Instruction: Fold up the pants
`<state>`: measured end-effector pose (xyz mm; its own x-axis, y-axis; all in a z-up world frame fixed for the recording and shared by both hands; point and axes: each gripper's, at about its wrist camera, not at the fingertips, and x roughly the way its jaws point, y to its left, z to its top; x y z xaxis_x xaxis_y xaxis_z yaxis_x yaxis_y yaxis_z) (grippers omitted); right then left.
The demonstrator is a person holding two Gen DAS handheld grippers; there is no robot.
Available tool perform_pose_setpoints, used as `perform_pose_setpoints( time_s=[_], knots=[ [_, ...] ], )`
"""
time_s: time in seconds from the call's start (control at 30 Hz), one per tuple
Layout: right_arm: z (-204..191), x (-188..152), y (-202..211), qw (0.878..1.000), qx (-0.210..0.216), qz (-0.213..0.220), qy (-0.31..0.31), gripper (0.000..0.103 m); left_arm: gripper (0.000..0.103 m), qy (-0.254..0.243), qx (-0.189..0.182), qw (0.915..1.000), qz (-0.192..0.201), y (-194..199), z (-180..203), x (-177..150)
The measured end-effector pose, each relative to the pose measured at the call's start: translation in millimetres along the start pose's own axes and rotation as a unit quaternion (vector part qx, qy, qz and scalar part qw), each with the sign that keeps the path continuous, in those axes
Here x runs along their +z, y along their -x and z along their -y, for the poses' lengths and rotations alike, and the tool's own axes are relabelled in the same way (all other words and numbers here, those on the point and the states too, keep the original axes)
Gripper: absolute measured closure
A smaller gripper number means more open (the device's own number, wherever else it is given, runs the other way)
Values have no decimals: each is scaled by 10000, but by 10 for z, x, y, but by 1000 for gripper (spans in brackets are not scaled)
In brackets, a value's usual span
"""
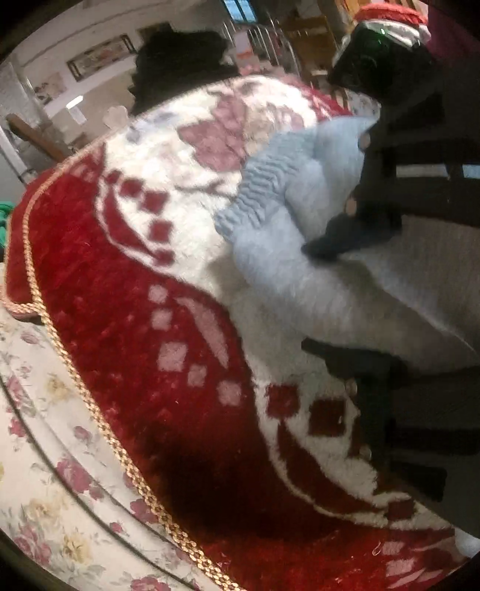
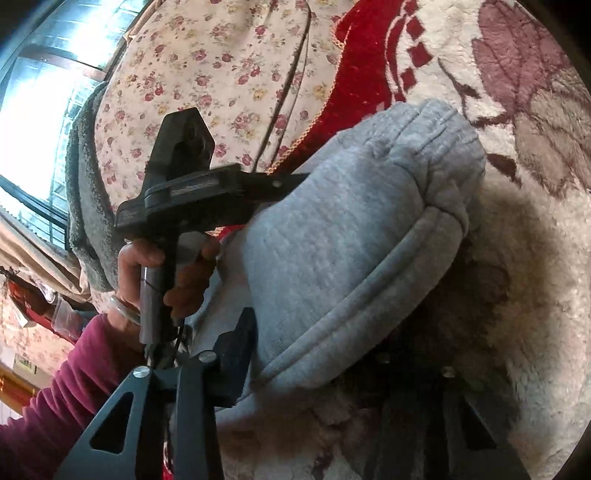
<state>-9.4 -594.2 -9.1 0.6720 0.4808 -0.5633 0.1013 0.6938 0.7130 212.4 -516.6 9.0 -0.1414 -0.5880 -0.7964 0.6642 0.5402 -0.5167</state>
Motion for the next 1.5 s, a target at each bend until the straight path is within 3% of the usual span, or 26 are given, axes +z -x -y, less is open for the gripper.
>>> perform_pose_setpoints(
  time_s=[0.27, 0.53, 0.73, 0.93, 1.17, 1.3, 1.37, 1.5],
  knots=[
    [-308, 44, 146, 9972, 39, 373, 648, 73, 77, -254, 228, 9991, 247, 233, 210, -33],
    [-878, 113, 309, 9876, 268, 649, 1402, 78, 78, -308, 210, 9951, 912, 1039, 331, -155],
    [-1613, 23, 375, 9689, 386, 671, 2349, 78, 78, -253, 206, 9865, 1605, 1912, 330, -525],
    [-2236, -231, 250, 9502, 500, 519, 3031, 79, 78, -50, 308, 9770, 2112, 2518, 223, -1059],
    [-2973, -690, -31, 9155, 700, 71, 3962, 79, 78, 390, 287, 9577, 2837, 3201, -74, -1931],
    [-3212, -1031, -238, 8931, 678, -231, 4442, 79, 81, 838, 518, 9450, 3118, 3405, -390, -2627],
    [-3297, -1229, -382, 8782, 584, -408, 4729, 79, 82, 1078, 629, 9396, 3188, 3447, -558, -2929],
    [-3354, -1748, -769, 8270, 105, -850, 5557, 77, 82, 1839, 865, 9198, 3355, 3500, -984, -3646]
  ],
)
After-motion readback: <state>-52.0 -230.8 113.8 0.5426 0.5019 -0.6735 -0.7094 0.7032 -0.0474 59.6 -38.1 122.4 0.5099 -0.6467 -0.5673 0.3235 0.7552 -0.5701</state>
